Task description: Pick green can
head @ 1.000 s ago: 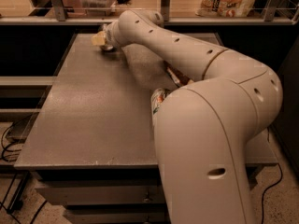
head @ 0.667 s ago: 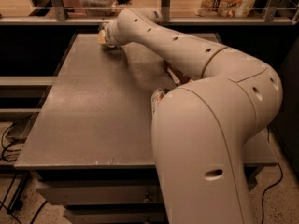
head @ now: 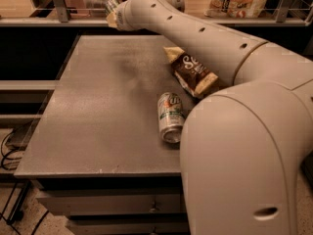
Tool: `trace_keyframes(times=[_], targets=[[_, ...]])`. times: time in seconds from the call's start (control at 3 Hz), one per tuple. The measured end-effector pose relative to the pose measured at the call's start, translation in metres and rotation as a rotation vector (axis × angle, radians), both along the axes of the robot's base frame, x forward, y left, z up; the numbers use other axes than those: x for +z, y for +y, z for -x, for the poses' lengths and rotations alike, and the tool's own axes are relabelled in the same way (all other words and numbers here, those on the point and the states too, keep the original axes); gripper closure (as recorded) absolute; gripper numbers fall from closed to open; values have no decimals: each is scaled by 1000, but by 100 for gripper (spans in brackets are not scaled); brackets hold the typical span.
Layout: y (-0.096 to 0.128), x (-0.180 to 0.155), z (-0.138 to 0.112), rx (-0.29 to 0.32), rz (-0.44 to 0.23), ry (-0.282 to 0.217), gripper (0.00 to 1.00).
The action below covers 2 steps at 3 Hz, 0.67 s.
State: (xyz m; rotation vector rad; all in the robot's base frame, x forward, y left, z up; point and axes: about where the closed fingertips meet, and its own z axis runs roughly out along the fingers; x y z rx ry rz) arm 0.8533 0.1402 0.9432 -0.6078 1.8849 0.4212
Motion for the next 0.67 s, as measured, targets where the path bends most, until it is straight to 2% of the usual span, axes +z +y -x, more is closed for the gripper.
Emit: trace_keyframes(times=[0.33,0.67], targets=[[-26,64,17,36,-40,-119,100],[-21,67,26,84,-17,-160,100]])
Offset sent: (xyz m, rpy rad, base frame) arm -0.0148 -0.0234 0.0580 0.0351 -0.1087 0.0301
